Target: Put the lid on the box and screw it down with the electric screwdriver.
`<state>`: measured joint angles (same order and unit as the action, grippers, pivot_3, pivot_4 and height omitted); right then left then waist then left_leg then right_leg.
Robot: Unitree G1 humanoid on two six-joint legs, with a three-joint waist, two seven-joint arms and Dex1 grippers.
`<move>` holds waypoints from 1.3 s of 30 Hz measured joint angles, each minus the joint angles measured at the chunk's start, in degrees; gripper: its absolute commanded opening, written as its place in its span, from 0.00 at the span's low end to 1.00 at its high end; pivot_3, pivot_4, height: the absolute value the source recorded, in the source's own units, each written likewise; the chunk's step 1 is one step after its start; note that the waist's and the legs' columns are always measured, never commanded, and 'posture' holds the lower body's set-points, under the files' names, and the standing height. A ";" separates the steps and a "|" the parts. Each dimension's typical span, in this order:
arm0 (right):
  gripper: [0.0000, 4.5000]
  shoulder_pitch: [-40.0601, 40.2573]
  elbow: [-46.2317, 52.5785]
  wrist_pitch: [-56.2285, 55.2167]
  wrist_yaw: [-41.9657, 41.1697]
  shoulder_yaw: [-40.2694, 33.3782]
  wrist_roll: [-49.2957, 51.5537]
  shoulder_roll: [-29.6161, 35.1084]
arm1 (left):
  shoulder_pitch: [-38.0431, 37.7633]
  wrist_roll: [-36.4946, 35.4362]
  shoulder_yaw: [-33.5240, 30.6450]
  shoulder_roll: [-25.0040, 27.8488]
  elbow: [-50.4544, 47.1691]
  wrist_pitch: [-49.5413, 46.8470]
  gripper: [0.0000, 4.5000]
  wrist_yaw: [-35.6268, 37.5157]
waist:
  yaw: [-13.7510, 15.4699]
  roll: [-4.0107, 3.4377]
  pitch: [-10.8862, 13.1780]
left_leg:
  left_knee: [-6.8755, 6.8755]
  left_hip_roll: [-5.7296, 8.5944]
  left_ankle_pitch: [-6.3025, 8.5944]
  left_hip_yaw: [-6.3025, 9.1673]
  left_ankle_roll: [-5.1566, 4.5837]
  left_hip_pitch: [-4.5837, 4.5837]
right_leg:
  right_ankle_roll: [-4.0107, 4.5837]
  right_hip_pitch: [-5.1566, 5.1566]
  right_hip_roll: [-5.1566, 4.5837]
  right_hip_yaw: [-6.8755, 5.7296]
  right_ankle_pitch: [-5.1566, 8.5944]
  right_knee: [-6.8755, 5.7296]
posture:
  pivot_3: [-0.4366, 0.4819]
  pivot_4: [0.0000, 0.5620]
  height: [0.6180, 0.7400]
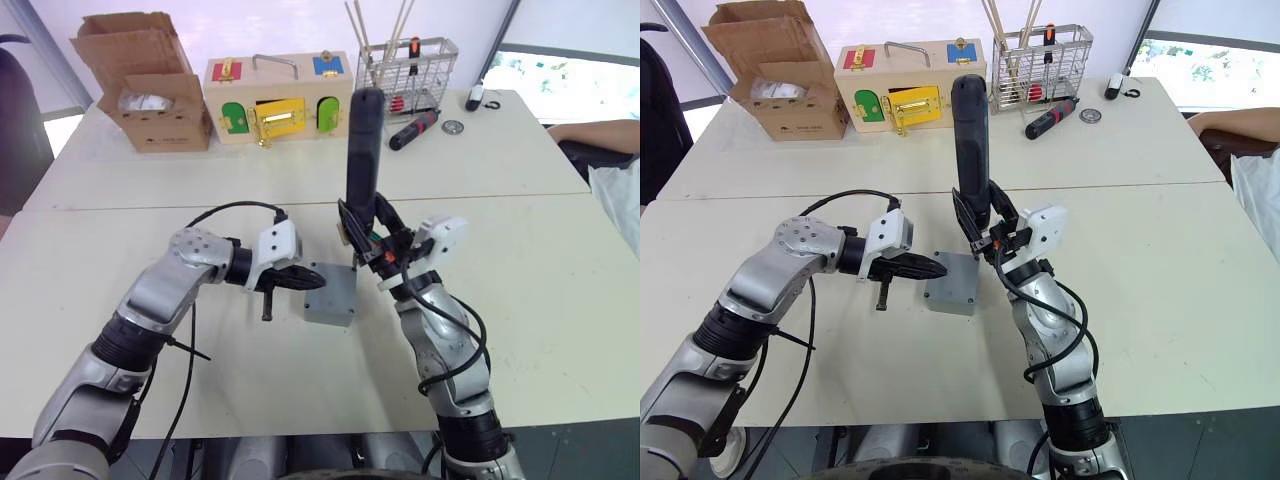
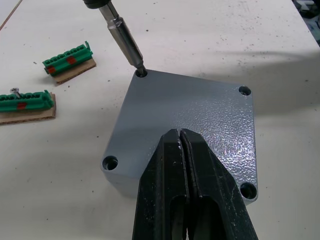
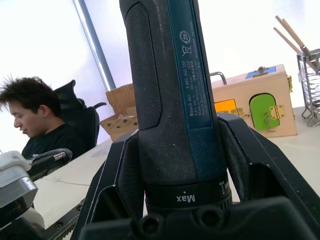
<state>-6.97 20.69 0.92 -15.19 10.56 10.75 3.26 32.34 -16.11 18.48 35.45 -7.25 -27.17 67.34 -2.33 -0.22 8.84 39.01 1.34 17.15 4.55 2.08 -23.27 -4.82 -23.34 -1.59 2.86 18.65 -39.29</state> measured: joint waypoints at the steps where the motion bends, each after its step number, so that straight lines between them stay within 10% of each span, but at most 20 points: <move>1: 0.44 0.44 0.31 -0.28 0.03 0.17 -0.37 0.05 | 0.00 0.08 0.00 0.00 0.00 0.02 0.00 0.02 | 0.00 0.00 0.00 | 0.00 0.00 0.00 0.00 0.00 0.01 | 0.00 0.01 0.00 0.00 0.00 0.00 | 0.48 0.27 1.00; 33: 0.44 8.80 5.67 -0.70 -0.61 3.46 -5.24 3.27 | -0.67 3.15 1.58 0.10 1.46 3.99 0.00 1.39 | 0.27 0.52 -0.99 | -0.29 0.00 0.23 0.11 -0.39 1.18 | -0.01 1.14 0.03 -0.01 0.05 0.14 | 0.48 0.27 1.00; 39: 0.44 8.80 6.18 1.98 -1.25 3.41 -4.84 4.72 | -1.15 3.46 2.55 0.08 1.65 3.93 0.00 1.40 | 0.32 0.60 -1.28 | -1.14 -0.03 0.26 0.10 -0.43 2.80 | 0.07 2.73 0.04 0.00 0.14 1.09 | 0.48 0.27 1.00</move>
<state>1.83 26.87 2.89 -16.44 13.98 5.91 7.97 31.19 -12.65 21.03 35.54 -5.60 -23.25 68.74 -2.01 0.37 7.56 37.87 1.31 17.42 4.65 1.65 -20.48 -4.75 -20.61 -1.56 2.85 18.79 -38.20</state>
